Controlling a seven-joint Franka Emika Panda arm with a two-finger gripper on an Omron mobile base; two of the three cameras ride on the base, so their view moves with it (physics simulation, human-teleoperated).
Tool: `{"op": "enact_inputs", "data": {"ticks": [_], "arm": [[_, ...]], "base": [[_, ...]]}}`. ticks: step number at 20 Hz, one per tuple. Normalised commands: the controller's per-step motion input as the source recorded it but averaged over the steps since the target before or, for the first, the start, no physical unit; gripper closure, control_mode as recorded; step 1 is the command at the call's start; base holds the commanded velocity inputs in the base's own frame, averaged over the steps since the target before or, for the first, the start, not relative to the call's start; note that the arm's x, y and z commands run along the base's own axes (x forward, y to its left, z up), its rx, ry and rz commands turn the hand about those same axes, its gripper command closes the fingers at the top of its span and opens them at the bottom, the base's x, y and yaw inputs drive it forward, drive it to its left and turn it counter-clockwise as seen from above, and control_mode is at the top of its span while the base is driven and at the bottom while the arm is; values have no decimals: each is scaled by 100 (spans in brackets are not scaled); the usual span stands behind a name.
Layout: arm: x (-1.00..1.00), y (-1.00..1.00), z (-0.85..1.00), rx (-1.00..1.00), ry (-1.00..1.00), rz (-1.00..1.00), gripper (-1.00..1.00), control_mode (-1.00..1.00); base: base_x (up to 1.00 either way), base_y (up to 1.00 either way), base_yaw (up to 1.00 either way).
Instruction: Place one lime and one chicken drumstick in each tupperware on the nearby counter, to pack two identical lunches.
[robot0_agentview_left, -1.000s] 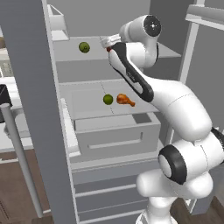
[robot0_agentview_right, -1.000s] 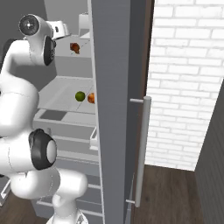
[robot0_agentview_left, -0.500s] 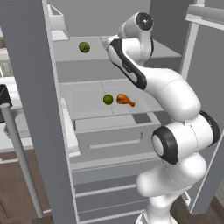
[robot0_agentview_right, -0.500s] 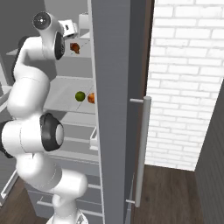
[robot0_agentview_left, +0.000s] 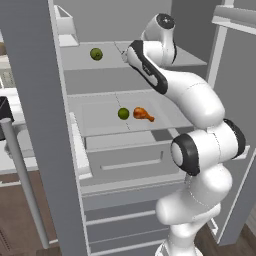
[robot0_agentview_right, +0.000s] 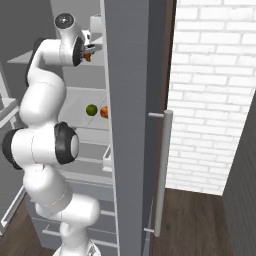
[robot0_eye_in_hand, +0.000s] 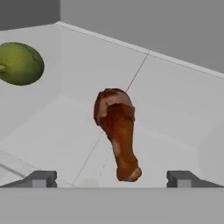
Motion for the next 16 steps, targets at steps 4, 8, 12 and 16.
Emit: {"op": "enact_inputs", "data": {"ticks": [4,8,12,16], "arm": [[68,19,-10,0,8,0,-100,-100],[48,1,0,0,11,0,-100,-100],[46,0,0,0,4,0,-100,-100],[28,0,-7,0,0,0,-100,-100]], "base": [[0,0,0],[0,0,0],[0,0,0],[0,0,0]]}}
